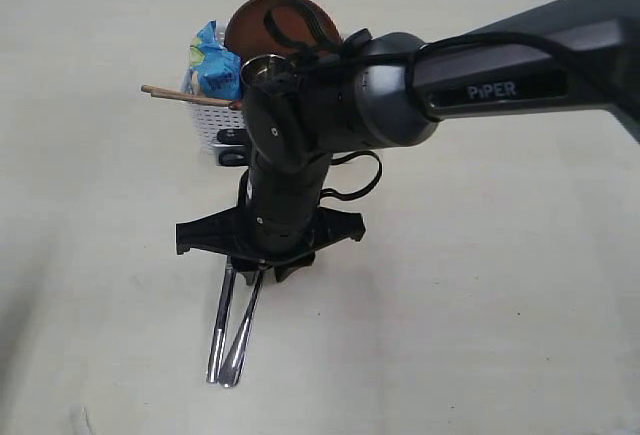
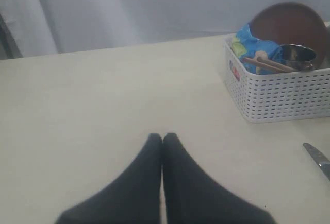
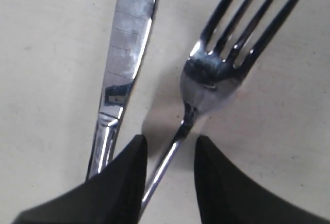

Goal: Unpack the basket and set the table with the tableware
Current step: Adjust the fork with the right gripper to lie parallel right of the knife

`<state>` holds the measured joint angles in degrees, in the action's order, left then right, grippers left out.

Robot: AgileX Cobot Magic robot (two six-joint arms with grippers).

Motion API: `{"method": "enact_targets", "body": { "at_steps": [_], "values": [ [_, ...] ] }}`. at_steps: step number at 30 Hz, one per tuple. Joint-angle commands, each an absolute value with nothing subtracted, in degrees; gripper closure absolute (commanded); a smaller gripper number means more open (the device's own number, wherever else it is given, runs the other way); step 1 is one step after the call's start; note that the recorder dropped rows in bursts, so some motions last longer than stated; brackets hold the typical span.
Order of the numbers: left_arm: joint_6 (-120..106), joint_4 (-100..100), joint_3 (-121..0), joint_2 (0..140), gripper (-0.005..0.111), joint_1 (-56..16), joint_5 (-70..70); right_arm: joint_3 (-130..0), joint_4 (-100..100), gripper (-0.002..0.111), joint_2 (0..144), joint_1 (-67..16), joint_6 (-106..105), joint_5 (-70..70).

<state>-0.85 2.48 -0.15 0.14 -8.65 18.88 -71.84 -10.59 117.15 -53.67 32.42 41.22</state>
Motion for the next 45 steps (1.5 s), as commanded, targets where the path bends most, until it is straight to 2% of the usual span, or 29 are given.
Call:
{"method": "enact_targets", "body": {
  "at_steps": [1,15,18,23,45],
  "values": [
    [-0.6,2.6,0.0,0.0,0.106,-8.5,18.3,-71.9,-10.0,0.077,118.0,-53.4,30.6,40.8],
    [-0.6,2.6,0.0,0.0,0.106,-8.5,18.3,-71.9,-7.4,0.077,118.0,-53.4,30.8,40.0],
    [-0.6,2.6,0.0,0.0,0.106,-8.5,18.3,-71.9,-7.4,0.083,118.0,-53.4,30.8,39.9],
    [-0.6,2.6,0.0,0.0,0.106,-8.5,18.3,-71.9,-7.4,0.109,118.0,-53.4,30.3,39.8],
    [-0.6,2.6,0.0,0.0,0.106,-8.5,18.3,-71.9,-7.8,0.109,118.0,-53.4,36.5,37.6]
  ]
}}
